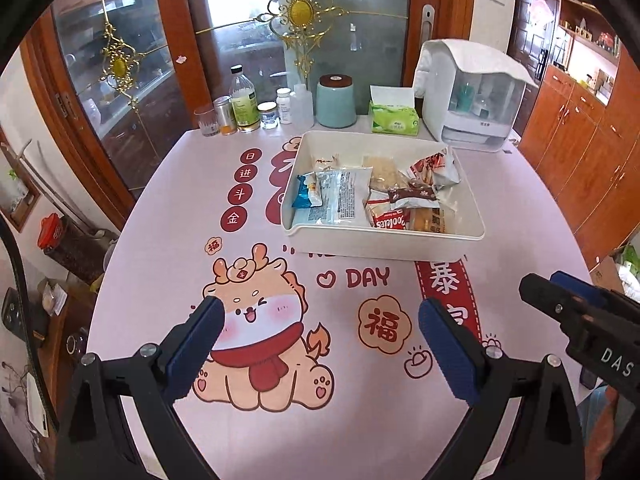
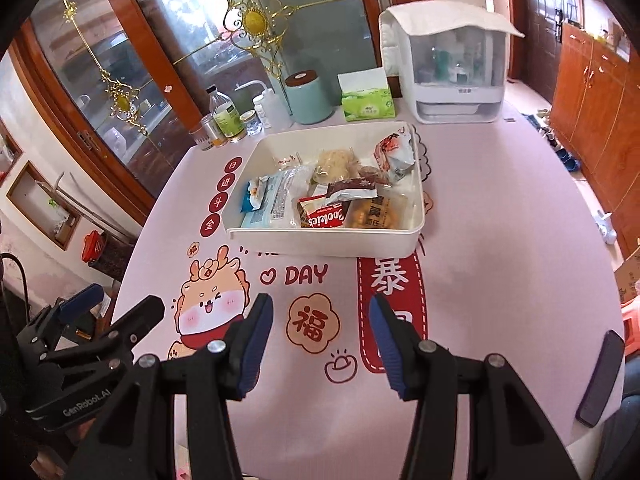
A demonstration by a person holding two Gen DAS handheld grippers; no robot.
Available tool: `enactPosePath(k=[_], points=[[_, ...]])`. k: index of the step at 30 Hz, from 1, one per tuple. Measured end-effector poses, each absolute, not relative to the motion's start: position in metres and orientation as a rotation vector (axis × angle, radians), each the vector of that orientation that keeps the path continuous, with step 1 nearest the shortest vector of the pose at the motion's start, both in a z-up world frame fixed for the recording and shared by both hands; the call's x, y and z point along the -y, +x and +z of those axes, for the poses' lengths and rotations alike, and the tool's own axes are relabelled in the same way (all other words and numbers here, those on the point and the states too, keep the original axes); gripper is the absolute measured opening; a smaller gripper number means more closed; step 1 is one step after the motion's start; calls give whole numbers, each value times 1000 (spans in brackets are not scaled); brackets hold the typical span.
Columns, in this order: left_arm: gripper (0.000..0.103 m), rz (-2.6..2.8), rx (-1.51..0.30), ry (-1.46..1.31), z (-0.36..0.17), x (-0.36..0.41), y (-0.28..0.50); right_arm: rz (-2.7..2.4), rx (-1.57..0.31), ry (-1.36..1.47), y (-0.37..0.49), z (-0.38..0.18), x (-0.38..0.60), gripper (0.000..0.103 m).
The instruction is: Organize snacks
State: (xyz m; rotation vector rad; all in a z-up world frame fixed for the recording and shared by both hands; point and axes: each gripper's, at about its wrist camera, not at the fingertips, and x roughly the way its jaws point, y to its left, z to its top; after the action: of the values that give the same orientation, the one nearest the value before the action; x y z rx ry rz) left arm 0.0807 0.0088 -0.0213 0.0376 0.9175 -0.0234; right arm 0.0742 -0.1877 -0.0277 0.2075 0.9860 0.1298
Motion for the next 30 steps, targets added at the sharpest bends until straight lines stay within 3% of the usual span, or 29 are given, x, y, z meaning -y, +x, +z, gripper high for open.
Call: enactPosePath(k=[3, 7, 30], points=[[97, -9, -903, 38, -15, -8, 72, 115, -970, 206, 66, -23, 186, 51], [97, -11, -896, 40, -12, -5, 65, 109, -959, 214, 54, -20, 181, 60], [97, 33, -899, 50, -16, -7, 55, 113, -928, 176, 36, -17, 166, 61]])
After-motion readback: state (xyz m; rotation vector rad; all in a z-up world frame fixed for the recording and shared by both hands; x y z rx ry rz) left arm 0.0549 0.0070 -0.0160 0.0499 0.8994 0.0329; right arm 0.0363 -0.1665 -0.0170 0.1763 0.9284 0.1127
